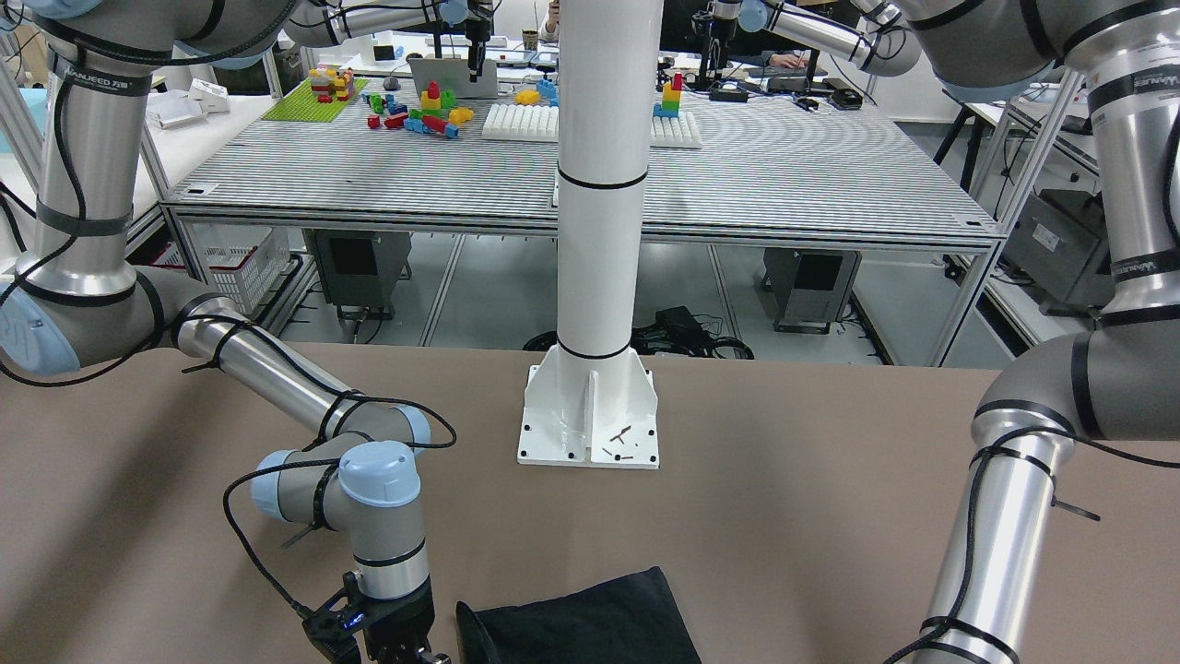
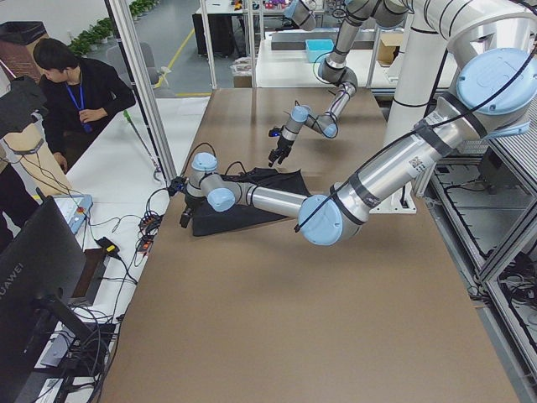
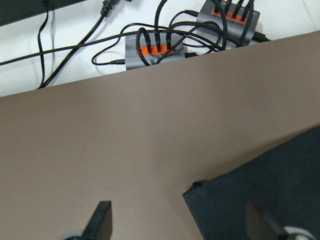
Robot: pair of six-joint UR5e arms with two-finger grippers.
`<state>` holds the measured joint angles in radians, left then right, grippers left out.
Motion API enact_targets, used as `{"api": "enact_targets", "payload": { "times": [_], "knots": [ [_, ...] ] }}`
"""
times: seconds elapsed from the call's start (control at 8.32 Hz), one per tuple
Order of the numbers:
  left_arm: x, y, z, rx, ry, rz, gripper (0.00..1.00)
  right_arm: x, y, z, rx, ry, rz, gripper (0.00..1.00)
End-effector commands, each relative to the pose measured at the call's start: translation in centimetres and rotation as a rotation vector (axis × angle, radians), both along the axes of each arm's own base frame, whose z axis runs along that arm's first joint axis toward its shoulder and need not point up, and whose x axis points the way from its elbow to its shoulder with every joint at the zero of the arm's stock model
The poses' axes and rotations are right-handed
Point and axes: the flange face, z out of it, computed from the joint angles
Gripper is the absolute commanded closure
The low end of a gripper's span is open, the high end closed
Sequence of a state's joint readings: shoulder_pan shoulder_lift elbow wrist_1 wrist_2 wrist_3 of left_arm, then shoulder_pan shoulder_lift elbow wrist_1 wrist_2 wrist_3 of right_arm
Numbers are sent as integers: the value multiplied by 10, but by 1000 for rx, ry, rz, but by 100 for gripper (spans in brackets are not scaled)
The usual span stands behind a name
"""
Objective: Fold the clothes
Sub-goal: 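Release and raise the left gripper while the right gripper moves to the collar edge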
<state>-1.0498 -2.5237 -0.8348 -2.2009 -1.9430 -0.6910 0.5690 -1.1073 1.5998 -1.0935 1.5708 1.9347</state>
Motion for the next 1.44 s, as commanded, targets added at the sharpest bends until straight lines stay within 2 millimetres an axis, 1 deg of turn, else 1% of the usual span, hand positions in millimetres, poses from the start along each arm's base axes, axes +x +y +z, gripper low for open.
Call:
{"api": "enact_targets", "payload": {
  "times": [0.0,0.12,0.24,0.36,0.48,0.6,0.72,0.84,0.96,1.32],
  "knots": [
    [0,0,0,0,0,-1,6,-11,-5,1,18,-3,47,22],
    [0,0,0,0,0,-1,6,-22,3,-5,-6,-29,55,32],
    [0,0,0,0,-1,-2,6,-26,6,-8,-28,-49,67,41],
    [0,0,1,-1,-2,-2,6,-28,8,-10,-30,-52,66,48],
    [0,0,2,-3,-3,-2,6,-35,11,-5,-36,-43,59,49],
    [0,0,2,-3,-3,-2,6,-38,10,0,-38,-32,61,49],
    [0,0,2,-3,-3,-2,6,-38,9,-3,-33,-35,72,65],
    [0,0,2,-3,-3,-2,6,-38,9,-7,-30,-42,72,95],
    [0,0,2,-3,-3,-2,6,-37,9,-10,-28,-48,72,100],
    [0,1,4,-4,-2,-3,6,-21,19,-34,-3,-98,63,100]
  ]
}}
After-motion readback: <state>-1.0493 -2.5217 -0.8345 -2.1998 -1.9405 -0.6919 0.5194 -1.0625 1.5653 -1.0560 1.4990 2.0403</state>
